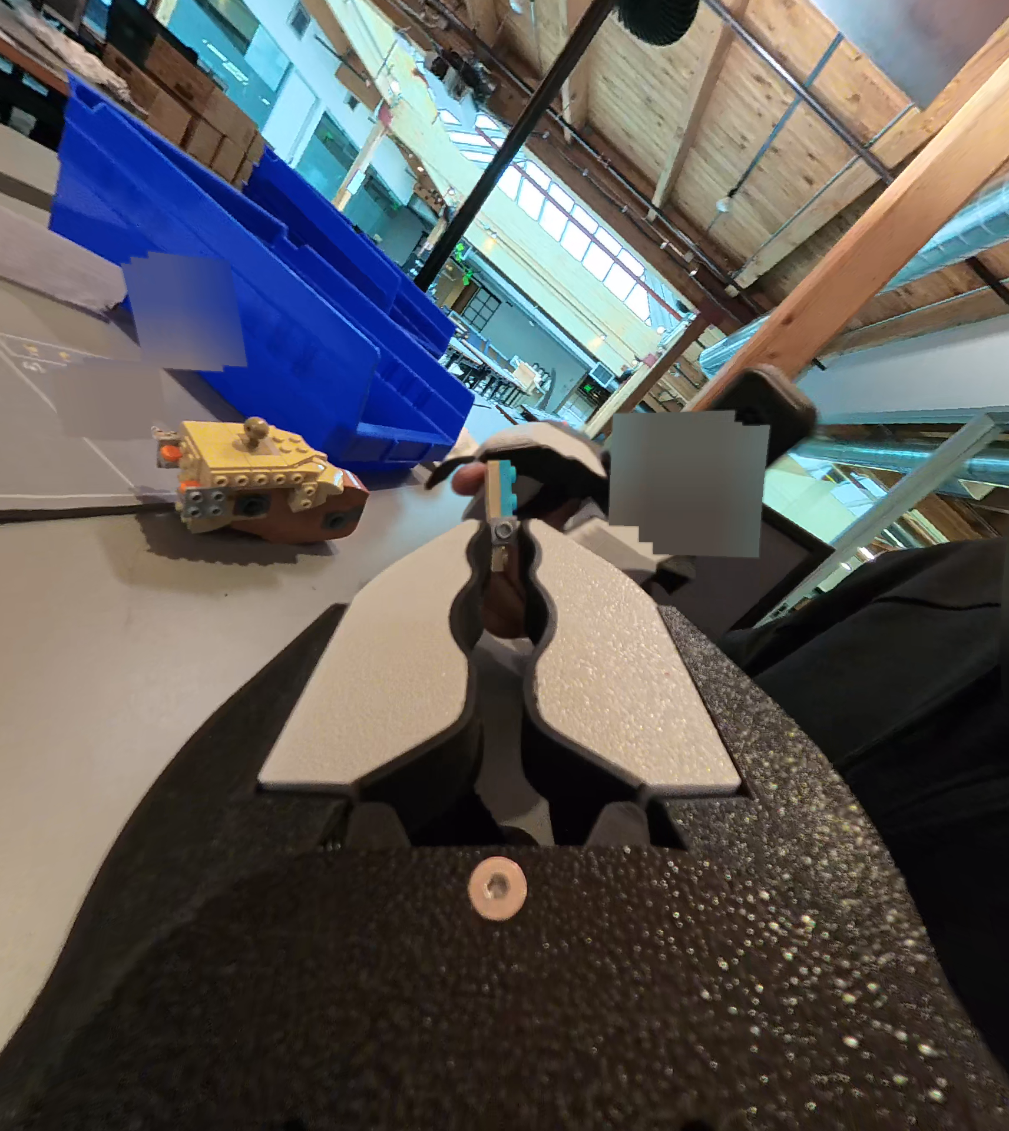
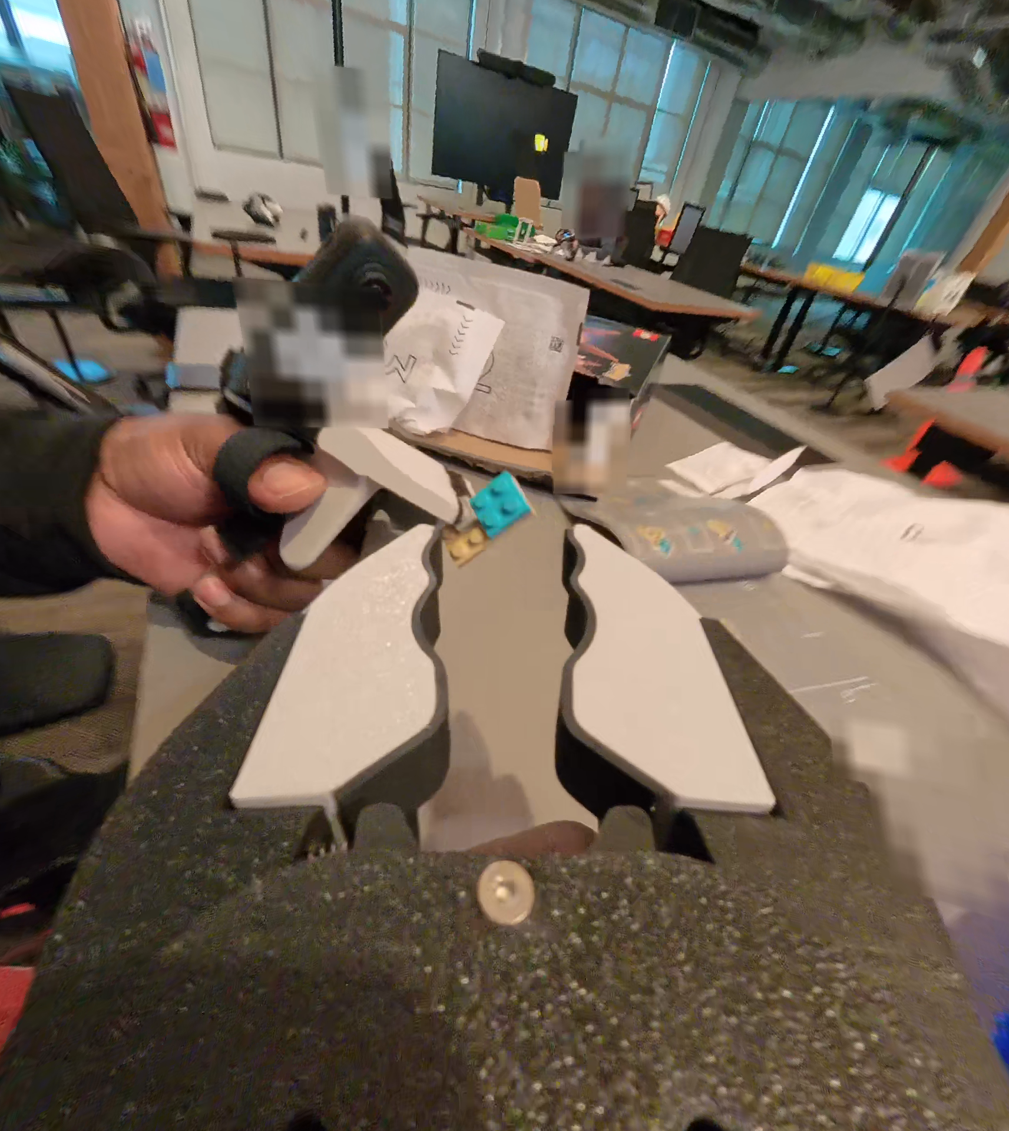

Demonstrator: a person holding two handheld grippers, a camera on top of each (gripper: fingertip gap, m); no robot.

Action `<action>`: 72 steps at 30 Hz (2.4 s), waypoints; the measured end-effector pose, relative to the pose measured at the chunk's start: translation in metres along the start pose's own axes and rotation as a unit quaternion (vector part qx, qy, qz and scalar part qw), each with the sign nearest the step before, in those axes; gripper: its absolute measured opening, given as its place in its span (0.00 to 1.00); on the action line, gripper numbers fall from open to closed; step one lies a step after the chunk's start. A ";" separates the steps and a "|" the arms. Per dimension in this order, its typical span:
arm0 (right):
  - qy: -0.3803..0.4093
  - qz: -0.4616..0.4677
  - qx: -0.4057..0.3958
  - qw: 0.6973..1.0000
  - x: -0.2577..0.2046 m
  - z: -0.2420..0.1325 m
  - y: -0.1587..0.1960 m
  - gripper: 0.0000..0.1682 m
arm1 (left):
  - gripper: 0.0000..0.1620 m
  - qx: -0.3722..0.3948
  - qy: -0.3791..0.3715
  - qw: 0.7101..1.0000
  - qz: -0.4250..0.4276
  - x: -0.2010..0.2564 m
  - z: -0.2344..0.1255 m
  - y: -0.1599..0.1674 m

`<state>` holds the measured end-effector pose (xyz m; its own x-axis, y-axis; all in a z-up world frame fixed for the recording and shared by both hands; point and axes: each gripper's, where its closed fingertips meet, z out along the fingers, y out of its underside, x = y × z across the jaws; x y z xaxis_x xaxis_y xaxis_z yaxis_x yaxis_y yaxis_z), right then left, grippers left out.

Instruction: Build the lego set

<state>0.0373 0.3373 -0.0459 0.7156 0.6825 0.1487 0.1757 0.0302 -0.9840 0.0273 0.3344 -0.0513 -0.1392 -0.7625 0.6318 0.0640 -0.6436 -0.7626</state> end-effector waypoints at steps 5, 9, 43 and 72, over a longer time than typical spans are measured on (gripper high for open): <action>-0.084 0.164 0.022 0.983 -0.004 -0.005 -0.002 0.20 | 0.05 0.005 0.042 0.999 0.025 0.013 0.000 -0.002; -0.119 0.201 0.033 0.972 -0.011 -0.006 -0.005 0.16 | 0.05 0.000 0.069 0.997 0.035 0.020 0.001 0.000; -0.195 0.217 0.085 0.952 -0.030 -0.019 -0.015 0.04 | 0.05 -0.059 0.075 0.989 0.110 0.038 0.007 0.013; -0.195 0.263 0.132 0.936 -0.025 -0.026 -0.021 0.04 | 0.10 -0.017 0.083 0.995 0.052 0.039 0.015 0.007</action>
<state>0.0336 0.3008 -0.0259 0.3463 0.8668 -0.3587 -0.3409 -0.2399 -0.9090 0.0374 0.2996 -0.0298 -0.2959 -0.8018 0.5193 0.0529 -0.5565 -0.8291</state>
